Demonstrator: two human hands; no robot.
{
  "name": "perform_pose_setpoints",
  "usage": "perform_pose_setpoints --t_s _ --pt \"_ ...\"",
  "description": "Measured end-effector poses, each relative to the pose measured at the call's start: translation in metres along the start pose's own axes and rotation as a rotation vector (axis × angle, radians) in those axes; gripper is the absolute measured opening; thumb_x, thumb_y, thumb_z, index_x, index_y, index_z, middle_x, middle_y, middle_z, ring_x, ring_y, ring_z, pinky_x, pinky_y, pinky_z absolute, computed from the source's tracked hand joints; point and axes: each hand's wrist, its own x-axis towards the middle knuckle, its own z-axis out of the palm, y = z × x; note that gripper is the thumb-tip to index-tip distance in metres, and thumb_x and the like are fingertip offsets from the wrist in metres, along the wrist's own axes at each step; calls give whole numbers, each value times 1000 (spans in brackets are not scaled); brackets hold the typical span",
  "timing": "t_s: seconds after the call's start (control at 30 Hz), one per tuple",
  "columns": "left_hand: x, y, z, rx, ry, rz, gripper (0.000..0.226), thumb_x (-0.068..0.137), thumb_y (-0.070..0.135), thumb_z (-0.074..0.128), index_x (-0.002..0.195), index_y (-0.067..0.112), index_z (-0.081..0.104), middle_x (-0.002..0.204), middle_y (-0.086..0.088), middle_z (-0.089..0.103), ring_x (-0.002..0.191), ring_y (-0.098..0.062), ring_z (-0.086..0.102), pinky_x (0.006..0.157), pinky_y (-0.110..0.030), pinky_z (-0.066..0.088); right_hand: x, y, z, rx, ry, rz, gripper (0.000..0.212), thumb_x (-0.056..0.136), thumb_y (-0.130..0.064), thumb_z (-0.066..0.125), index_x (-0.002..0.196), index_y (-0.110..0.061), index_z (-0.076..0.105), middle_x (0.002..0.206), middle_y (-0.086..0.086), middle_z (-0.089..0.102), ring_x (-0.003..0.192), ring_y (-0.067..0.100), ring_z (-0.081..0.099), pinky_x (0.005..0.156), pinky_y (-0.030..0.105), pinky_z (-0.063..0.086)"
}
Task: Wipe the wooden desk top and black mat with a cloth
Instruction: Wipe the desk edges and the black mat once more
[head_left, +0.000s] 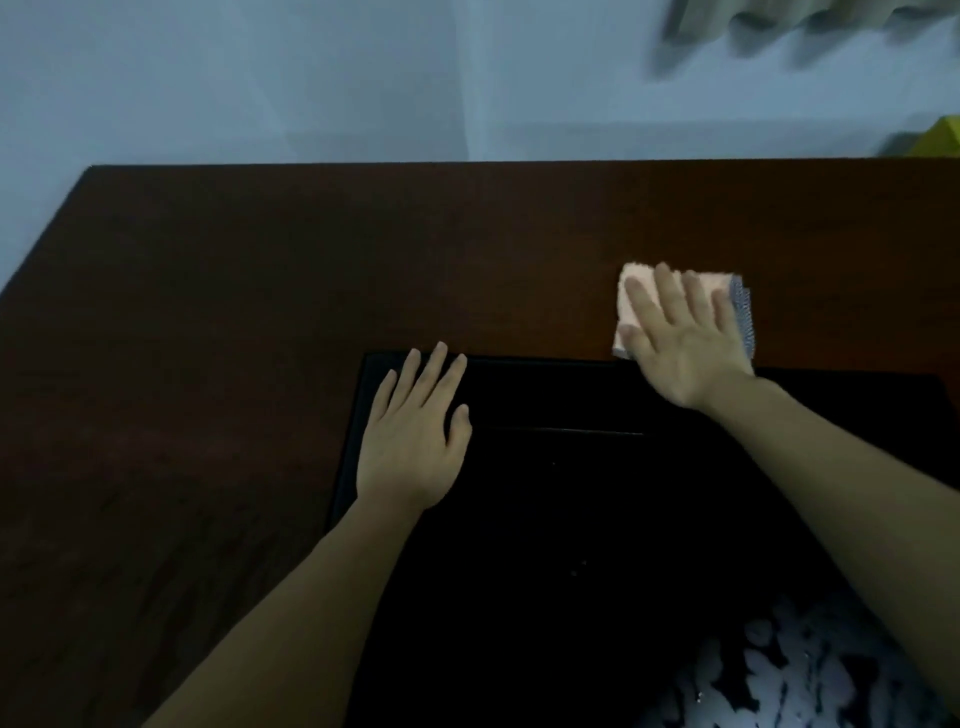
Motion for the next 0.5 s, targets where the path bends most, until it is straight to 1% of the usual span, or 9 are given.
perform_pose_setpoints --t_s 0.1,0.13,0.2,0.3,0.37,0.4,0.43,0.47,0.5 --pt "0 1 0 -3 16 -3 53 107 44 23 159 38 17 164 20 2 151 -1 -11 122 -25 -7 -19 -41 15 -10 42 -86 63 100 -50 -6 157 -29 -22 166 9 -24 154 33 -18 123 56 -10" --pt "0 1 0 7 18 -3 53 106 44 23 159 37 18 165 19 4 152 -2 -9 123 -27 -5 -39 -52 22 -29 48 -177 66 98 -50 -6 159 -26 -17 168 12 -17 155 36 -12 123 58 -6" --pt "-1 2 -1 33 12 -12 56 104 47 20 159 35 20 166 16 7 153 -4 -5 125 -30 -2 -87 -63 38 -24 53 -370 68 100 -49 8 163 -25 7 169 14 6 155 36 5 123 57 4" --pt "-1 4 -1 39 12 -20 59 102 48 17 159 34 21 166 15 9 154 -7 -3 126 -33 2 -117 -41 29 -32 -39 -622 63 103 -50 20 162 -24 21 168 11 16 155 36 12 120 55 8" --pt "-1 3 -1 21 9 -12 58 103 47 17 159 35 20 166 17 6 153 -5 -6 126 -32 1 -93 -10 16 -136 -10 -587 65 99 -43 22 156 -15 32 155 20 40 141 45 38 113 60 25" --pt "-1 2 -1 13 6 -9 57 103 47 17 159 35 20 166 18 5 153 -4 -7 126 -31 0 -74 7 12 -182 60 -496 67 99 -43 18 159 -14 24 154 21 38 139 43 38 113 60 26" --pt "-1 1 0 10 4 -8 57 104 47 17 159 35 19 166 18 5 153 -3 -8 126 -31 -1 -55 25 11 -173 98 -361 68 101 -47 9 163 -20 5 163 19 23 148 39 26 120 58 17" --pt "-1 1 1 11 8 -9 56 104 46 18 159 35 19 166 17 5 153 -3 -7 125 -31 -1 -37 42 11 -135 110 -215 65 101 -52 0 160 -30 -14 170 13 1 155 34 6 124 53 3" --pt "0 1 1 15 14 -10 56 104 46 18 159 35 20 166 17 6 153 -4 -7 125 -31 -1 -23 52 10 -85 73 -93 62 101 -56 -4 156 -36 -23 169 6 -17 156 29 -12 124 48 -8"
